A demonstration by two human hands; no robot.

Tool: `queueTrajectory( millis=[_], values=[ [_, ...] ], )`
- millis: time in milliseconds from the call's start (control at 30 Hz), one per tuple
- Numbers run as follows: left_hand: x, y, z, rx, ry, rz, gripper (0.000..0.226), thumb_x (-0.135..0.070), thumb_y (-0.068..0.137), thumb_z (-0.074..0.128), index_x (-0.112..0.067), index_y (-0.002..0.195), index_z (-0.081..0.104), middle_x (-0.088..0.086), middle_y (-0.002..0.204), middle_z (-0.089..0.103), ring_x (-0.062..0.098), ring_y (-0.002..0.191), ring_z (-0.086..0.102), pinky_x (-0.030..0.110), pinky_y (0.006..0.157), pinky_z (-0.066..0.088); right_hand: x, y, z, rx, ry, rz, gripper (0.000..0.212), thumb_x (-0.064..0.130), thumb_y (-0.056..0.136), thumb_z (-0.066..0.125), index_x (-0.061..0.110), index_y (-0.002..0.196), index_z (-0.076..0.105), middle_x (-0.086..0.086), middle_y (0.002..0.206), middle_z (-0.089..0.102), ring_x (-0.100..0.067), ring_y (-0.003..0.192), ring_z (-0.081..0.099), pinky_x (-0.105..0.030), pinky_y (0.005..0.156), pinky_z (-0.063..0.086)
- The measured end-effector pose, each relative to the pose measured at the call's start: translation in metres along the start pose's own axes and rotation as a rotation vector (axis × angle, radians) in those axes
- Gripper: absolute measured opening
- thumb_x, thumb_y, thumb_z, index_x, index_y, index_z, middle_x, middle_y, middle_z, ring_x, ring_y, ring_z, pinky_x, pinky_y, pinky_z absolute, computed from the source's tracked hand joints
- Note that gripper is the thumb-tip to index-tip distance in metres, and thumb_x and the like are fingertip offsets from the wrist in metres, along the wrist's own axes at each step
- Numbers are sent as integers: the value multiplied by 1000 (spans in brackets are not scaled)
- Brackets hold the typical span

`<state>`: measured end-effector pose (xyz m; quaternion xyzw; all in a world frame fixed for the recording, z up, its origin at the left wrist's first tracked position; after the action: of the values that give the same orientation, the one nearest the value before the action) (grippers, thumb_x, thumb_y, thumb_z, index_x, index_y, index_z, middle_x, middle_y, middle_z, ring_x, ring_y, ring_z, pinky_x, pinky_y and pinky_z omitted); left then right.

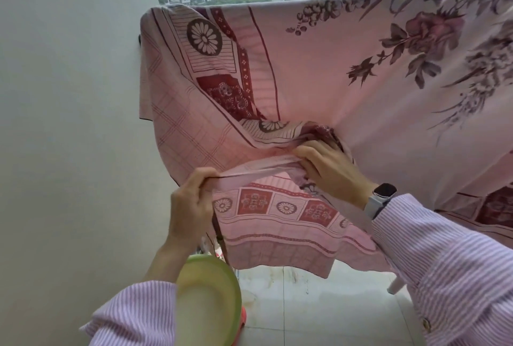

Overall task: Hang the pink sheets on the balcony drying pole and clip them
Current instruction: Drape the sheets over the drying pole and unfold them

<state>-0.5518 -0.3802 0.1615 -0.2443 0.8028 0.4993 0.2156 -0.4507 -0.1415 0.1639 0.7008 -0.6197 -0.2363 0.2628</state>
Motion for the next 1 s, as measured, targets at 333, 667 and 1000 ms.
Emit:
queueTrajectory(
  millis=[333,667,1000],
  values=[
    [-8,15,3,-120,-140,-154,8,-10,84,46,-13,86,53,-10,77,55,-7,73,51,4,66,38,11,-39,23,135,-308,273,97,68,71,50,18,144,10,-14,151,8,-34,139,4,-68,105,9],
    [17,29,6,-57,124,-75,11,3,86,52,-2,91,60,6,78,63,20,66,56,18,63,39,-42,-12,-61,-199,225,419,46,-17,68,57,-2,111,49,-20,101,59,-23,84,59,-31,74,53],
    [3,46,-4,-158,107,121,25,-17,86,40,-4,86,61,2,79,62,8,75,50,15,68,34,-84,74,-64,394,-200,510,36,4,81,52,17,114,59,-13,112,63,-31,97,58,-34,78,45]
  ],
)
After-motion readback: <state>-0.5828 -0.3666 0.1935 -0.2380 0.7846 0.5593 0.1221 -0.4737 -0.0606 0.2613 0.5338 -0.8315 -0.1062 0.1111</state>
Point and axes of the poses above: each hand's wrist, its own y-axis towards the middle knuckle, its own z-axis out of the palm, x = y × z, the point moved 2 cm from there along y, towards the middle knuckle
